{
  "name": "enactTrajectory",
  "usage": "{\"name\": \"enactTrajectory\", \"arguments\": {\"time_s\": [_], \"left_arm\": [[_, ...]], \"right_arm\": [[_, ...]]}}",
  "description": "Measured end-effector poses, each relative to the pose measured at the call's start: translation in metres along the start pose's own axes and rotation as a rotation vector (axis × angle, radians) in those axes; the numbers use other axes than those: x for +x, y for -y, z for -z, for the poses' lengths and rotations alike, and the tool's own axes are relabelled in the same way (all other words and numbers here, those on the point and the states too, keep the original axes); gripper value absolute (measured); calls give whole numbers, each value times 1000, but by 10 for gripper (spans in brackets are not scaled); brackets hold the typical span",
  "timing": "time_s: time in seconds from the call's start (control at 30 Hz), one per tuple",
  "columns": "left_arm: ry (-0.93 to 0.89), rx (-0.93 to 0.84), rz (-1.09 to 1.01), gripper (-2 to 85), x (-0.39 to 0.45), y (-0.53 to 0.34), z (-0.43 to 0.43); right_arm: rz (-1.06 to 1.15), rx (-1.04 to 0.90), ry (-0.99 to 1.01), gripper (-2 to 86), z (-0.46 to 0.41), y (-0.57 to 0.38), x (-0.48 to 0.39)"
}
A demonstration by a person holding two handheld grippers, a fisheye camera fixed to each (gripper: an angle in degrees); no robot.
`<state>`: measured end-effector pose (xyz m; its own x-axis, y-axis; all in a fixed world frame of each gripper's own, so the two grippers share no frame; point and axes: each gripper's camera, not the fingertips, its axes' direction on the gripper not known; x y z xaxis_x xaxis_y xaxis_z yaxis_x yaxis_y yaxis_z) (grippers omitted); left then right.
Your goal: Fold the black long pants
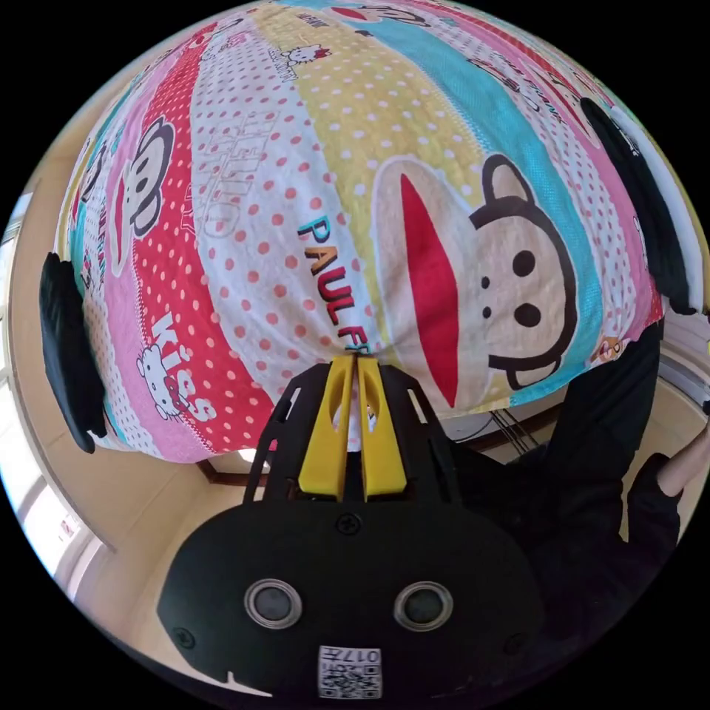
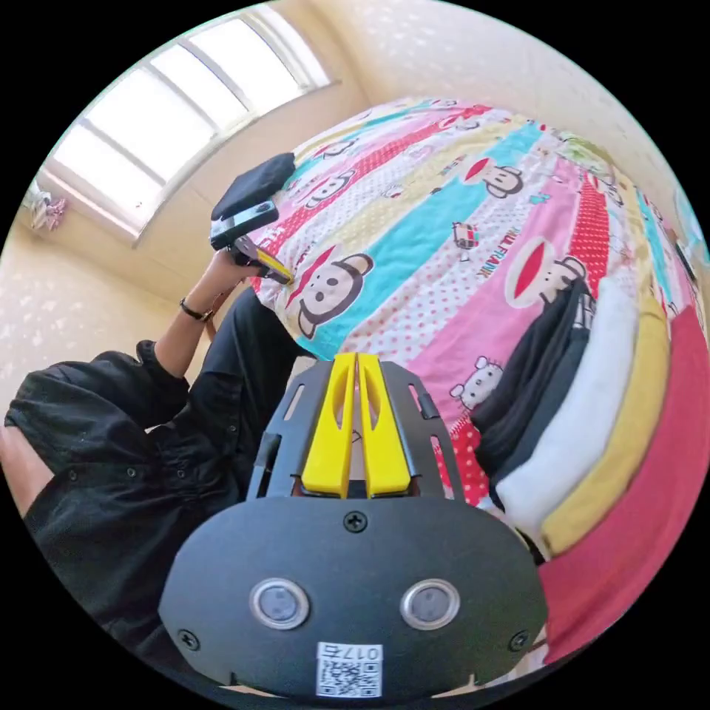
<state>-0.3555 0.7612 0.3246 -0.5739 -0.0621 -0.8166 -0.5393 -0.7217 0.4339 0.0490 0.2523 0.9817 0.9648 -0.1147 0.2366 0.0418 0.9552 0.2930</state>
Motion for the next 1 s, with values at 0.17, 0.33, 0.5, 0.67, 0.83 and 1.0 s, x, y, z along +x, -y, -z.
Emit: {"name": "enactTrajectory", "arguments": {"time_s": [0.17,0.33,0.5,0.67,0.83,1.0], "left_arm": [[11,3,-95,-8,-11,1,7],[-122,52,-177,-7,-51,-5,7],[-441,138,-252,-7,-127,-17,1],[-336,488,125,0,-305,-65,68],[-265,410,590,126,-484,-69,71],[-353,353,608,9,-543,-73,10]], "right_arm": [[-28,-509,-138,4,-214,191,4],[30,-727,-97,4,-268,259,0],[-20,-740,-24,4,-294,287,5],[42,-659,-147,5,-314,297,-24],[-8,-669,-74,5,-330,311,-15],[22,-729,-153,6,-352,324,-30]]}}
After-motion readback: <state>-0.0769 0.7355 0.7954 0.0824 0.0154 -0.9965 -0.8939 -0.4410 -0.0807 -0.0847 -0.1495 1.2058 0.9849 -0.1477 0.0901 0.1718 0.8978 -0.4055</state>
